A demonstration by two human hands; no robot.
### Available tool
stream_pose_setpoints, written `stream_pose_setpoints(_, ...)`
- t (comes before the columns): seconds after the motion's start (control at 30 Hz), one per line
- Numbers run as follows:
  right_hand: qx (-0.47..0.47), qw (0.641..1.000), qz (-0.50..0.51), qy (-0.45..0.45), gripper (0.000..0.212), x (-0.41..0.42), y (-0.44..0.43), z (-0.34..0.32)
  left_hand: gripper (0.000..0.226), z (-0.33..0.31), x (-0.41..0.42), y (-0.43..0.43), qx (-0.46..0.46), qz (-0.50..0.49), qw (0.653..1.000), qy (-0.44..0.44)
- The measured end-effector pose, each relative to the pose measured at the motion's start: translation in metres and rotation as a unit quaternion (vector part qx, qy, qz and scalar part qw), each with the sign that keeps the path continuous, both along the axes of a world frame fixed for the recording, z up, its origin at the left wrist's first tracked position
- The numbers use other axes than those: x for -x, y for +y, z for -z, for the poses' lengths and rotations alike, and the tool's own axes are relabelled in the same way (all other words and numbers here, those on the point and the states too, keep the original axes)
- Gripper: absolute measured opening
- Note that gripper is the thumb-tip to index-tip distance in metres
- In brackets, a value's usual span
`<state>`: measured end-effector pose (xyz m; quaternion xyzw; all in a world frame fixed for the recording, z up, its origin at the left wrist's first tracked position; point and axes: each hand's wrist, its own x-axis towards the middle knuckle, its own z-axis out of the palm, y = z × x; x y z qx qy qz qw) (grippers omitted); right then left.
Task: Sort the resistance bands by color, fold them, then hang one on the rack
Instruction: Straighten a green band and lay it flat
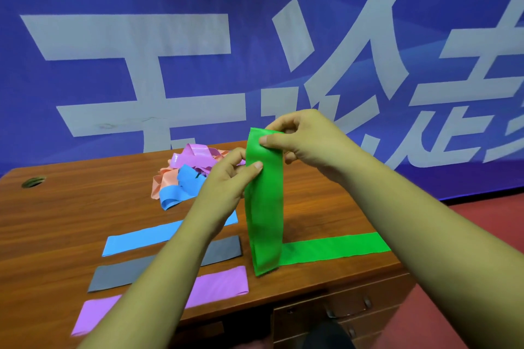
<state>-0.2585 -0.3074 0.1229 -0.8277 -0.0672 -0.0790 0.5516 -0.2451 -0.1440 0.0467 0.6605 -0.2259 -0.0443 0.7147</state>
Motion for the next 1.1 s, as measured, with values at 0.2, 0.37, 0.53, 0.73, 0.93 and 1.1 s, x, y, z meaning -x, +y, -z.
stream_pose_setpoints(0.2, -0.032, 0.996, 0.078, -0.017, 0.009, -0.014, -0.011, -0.001, 0.020, 0.018, 0.010, -0.015, -0.004, 0.089, 0.989, 0.117)
stream_pose_setpoints(0.37, -0.072, 0.990, 0.119, -0.018, 0.009, -0.023, -0.029, 0.003, 0.024, 0.035, 0.017, -0.017, -0.049, 0.143, 0.976, 0.157)
stream_pose_setpoints(0.53, -0.069, 0.984, 0.165, -0.007, 0.014, -0.030, -0.051, 0.022, 0.020, 0.048, 0.013, -0.014, -0.069, 0.143, 0.967, 0.197)
stream_pose_setpoints(0.73, -0.078, 0.968, 0.238, 0.025, 0.013, -0.031, -0.080, 0.067, 0.013, 0.062, 0.010, -0.006, -0.109, 0.172, 0.950, 0.239)
stream_pose_setpoints(0.93, -0.083, 0.943, 0.316, 0.065, 0.013, -0.025, -0.117, 0.119, 0.020, 0.073, 0.007, 0.006, -0.163, 0.178, 0.930, 0.277)
stream_pose_setpoints(1.1, -0.081, 0.919, 0.374, 0.098, 0.019, -0.004, -0.144, 0.163, 0.021, 0.085, -0.001, 0.018, -0.200, 0.138, 0.933, 0.266)
